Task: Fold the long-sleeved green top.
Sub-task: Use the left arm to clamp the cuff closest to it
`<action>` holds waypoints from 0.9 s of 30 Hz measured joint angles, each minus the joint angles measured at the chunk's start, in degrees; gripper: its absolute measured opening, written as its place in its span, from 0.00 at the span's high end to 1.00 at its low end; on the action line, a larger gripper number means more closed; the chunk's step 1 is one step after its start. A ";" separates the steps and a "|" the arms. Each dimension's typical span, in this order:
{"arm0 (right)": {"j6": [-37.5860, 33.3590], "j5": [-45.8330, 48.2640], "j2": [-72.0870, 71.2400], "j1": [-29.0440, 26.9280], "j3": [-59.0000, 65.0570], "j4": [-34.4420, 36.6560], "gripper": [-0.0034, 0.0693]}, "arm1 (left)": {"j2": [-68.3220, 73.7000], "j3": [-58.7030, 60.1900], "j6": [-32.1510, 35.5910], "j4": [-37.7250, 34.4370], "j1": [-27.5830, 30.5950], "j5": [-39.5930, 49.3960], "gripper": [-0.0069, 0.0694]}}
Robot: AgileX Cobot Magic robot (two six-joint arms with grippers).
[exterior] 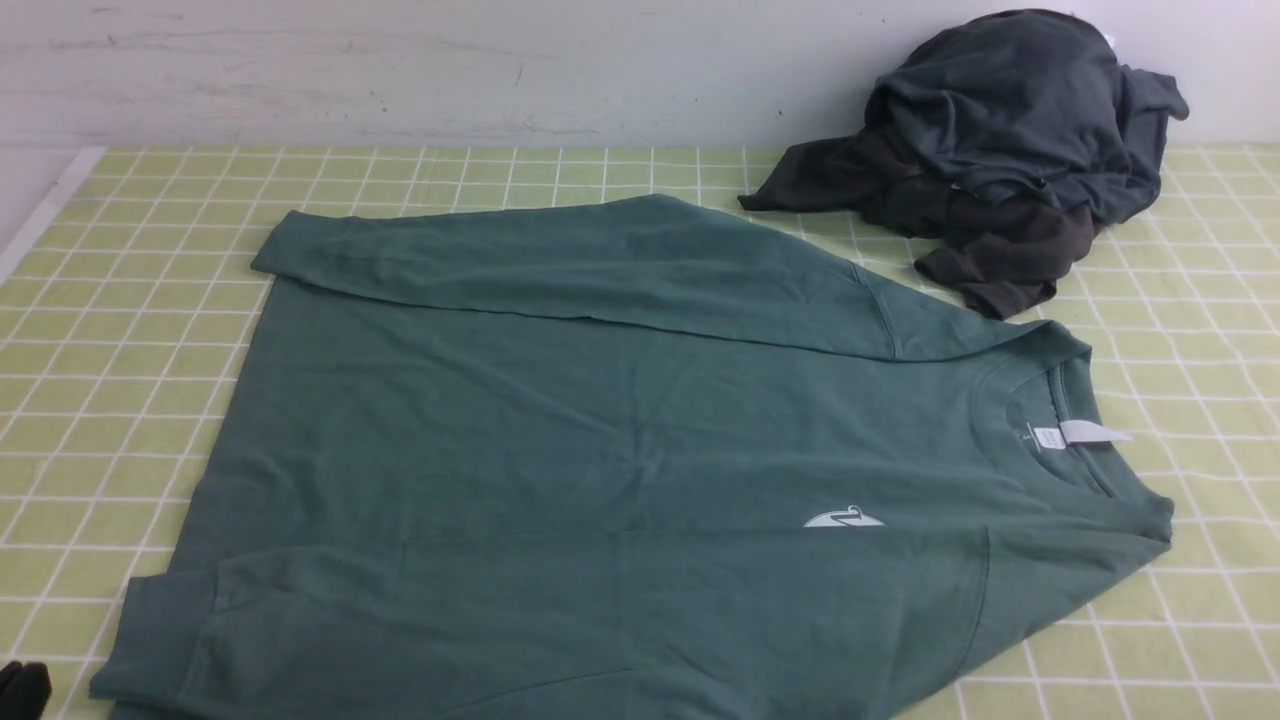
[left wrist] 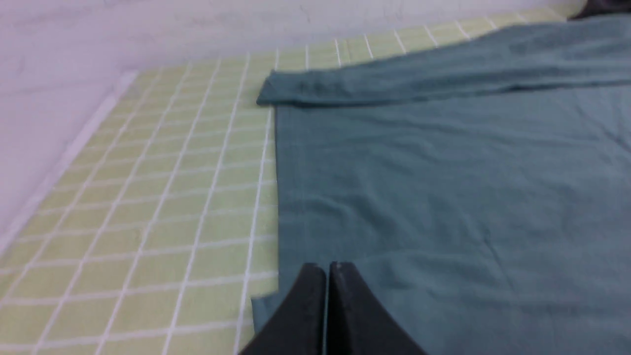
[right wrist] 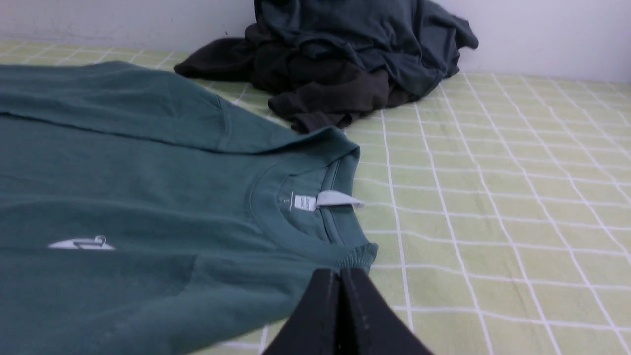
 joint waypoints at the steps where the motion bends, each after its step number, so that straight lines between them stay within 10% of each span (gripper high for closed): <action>1: 0.01 -3.56 0.00 0.00 -0.01 0.43 0.97 | 0.00 0.00 0.00 0.00 0.00 -1.92 0.91; 9: 5.72 -33.35 0.00 0.00 -0.01 0.73 0.97 | 0.00 0.00 -0.61 -0.06 0.00 -20.01 0.91; 16: 15.61 -41.09 0.00 0.00 -0.01 0.73 0.97 | 0.00 -1.04 -17.91 -0.92 0.00 -39.66 0.91; 27: 11.81 -20.90 22.58 0.00 -23.17 -8.12 0.97 | 26.97 -33.46 -15.56 7.34 0.00 -11.81 0.91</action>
